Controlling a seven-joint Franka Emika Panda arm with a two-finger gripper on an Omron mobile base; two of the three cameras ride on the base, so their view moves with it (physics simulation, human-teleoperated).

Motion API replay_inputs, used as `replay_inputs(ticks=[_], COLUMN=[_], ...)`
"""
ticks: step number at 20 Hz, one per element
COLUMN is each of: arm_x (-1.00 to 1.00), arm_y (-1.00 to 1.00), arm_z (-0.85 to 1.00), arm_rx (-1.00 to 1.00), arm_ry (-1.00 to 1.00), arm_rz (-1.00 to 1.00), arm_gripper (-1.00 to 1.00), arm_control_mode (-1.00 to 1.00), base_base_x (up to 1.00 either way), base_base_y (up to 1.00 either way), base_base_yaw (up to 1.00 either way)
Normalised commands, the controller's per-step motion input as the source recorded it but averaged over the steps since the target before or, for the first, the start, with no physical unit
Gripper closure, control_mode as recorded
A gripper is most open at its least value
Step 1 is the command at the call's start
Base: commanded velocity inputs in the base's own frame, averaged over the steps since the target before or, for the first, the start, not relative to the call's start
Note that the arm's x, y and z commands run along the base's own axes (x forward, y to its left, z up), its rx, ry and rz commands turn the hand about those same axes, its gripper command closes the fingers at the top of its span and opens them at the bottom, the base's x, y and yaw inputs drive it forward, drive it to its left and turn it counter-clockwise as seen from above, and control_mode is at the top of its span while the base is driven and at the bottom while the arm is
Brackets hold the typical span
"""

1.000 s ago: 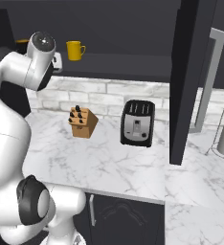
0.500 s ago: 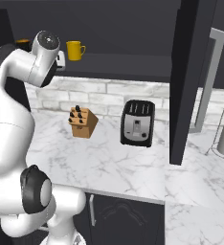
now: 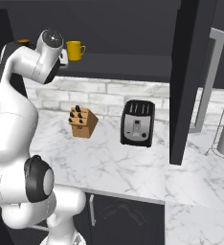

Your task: Pick the mug on the counter and place it in the cabinet with the handle facing the right, like the mugs already inside.

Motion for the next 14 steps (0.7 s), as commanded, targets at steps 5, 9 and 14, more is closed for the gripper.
replay_inputs(ticks=[5,9,14], arm_x=[0.26,0.21,0.21], arm_y=[0.00,0.06,0.03], arm_z=[-0.03,-0.12,-0.06], arm_rx=[0.00,0.00,0.00], arm_ry=[0.00,0.00,0.00], arm_rz=[0.00,0.01,0.01], arm_gripper=[1.00,1.00,1.00], arm_control_mode=[-1.00,-1.00,-1.00], base_base_x=[0.00,0.00,0.00], base_base_y=[0.00,0.00,0.00], base_base_yaw=[0.00,0.00,0.00])
